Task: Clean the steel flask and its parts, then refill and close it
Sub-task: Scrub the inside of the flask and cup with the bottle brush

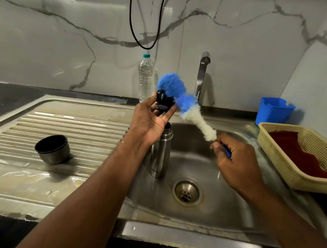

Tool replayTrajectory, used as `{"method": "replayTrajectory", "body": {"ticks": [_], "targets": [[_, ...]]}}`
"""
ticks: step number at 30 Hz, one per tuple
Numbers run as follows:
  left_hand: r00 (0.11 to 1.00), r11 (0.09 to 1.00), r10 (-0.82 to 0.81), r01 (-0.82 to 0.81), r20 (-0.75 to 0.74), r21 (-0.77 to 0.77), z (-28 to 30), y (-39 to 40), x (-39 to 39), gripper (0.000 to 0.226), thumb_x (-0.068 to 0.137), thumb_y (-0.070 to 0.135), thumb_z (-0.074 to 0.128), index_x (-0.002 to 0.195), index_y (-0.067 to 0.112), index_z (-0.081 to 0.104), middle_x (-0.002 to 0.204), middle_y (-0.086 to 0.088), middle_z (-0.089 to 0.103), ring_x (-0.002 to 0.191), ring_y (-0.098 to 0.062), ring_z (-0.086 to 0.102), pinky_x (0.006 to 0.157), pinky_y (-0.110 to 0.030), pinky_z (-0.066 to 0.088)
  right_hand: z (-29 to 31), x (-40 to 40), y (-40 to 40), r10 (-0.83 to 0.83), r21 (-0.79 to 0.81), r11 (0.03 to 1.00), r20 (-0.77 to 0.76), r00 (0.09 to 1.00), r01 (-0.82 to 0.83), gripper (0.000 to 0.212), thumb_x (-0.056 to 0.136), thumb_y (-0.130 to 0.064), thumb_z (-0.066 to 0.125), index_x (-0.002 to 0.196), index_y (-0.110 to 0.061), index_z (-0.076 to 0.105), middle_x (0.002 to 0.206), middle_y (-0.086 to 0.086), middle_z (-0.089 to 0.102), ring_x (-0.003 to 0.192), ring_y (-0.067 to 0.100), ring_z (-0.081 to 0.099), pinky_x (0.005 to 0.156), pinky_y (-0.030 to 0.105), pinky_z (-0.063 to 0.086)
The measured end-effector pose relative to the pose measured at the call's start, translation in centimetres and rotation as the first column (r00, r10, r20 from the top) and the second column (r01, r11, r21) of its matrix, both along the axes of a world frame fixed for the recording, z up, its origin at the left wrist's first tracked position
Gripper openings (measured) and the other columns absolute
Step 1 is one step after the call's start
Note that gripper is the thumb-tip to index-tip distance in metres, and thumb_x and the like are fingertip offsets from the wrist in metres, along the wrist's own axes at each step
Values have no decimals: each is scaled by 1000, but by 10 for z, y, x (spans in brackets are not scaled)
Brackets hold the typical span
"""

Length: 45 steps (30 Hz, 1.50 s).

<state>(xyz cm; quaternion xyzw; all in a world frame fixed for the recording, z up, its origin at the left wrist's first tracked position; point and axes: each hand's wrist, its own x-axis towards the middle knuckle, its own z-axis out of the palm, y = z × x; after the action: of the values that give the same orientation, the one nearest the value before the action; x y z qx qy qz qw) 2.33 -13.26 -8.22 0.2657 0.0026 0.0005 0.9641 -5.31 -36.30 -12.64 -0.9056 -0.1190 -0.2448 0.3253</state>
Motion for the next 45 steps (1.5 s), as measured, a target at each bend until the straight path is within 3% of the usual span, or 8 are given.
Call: {"method": "replayTrajectory", "body": {"ticks": [9,17,21,24,30,34,42,45], "targets": [[999,996,-44,44,13,-73,3,-4,1,30,108,7,47,133,-6,56,122,-26,66,120,-42,66,89,-52,62,-4,-1,8,-29,-18,999,6,1000,29,12,100,-24,59,88,-28,60,64,-8,56,56,11,55,51,40,50],[993,994,-92,95,70,-45,2,-9,-2,26,111,10,43,127,-5,57,131,-28,64,114,-42,68,96,-55,58,-4,1,5,-24,77,997,-19,1000,26,14,100,-20,61,87,-25,64,66,-7,60,58,11,56,53,36,47],[987,985,-124,109,104,133,-4,-5,-4,28,108,9,43,130,0,58,134,-21,67,119,-32,67,110,-55,50,-5,1,7,-5,77,997,-38,999,8,13,100,-23,60,87,-25,63,65,-5,58,57,13,56,53,37,47],[988,960,-104,69,116,272,-4,-5,-7,27,107,10,45,130,7,59,116,-10,74,107,-23,71,93,-45,54,-4,3,4,-24,105,994,-47,999,29,18,100,-17,62,82,-20,64,64,-4,57,56,10,53,52,29,43],[992,980,-80,61,93,192,-1,-5,-5,29,103,0,39,122,-2,60,123,-23,69,111,-36,69,99,-46,53,-3,1,3,51,182,982,-60,997,-40,21,99,-14,62,79,-20,65,59,-16,57,55,4,51,49,16,36],[997,997,-43,39,71,65,-3,-5,0,41,101,3,35,135,-8,55,140,-31,60,126,-42,61,115,-55,46,-4,1,5,95,166,983,-70,993,-83,21,98,-16,62,78,-20,64,61,-13,56,54,8,49,51,25,38],[988,998,-44,36,149,58,0,-1,-2,32,83,8,45,111,3,60,103,-15,66,87,-27,64,76,-35,51,-5,0,6,78,184,981,-72,994,-63,21,98,-14,62,78,-20,65,61,-19,57,55,4,51,51,18,35],[985,999,-43,41,167,19,-2,-1,1,36,72,0,50,106,0,61,102,-17,67,94,-30,67,80,-38,60,-5,-1,9,121,169,980,-85,989,-106,21,98,-15,62,78,-18,65,60,-12,55,52,8,48,49,21,36]]}}
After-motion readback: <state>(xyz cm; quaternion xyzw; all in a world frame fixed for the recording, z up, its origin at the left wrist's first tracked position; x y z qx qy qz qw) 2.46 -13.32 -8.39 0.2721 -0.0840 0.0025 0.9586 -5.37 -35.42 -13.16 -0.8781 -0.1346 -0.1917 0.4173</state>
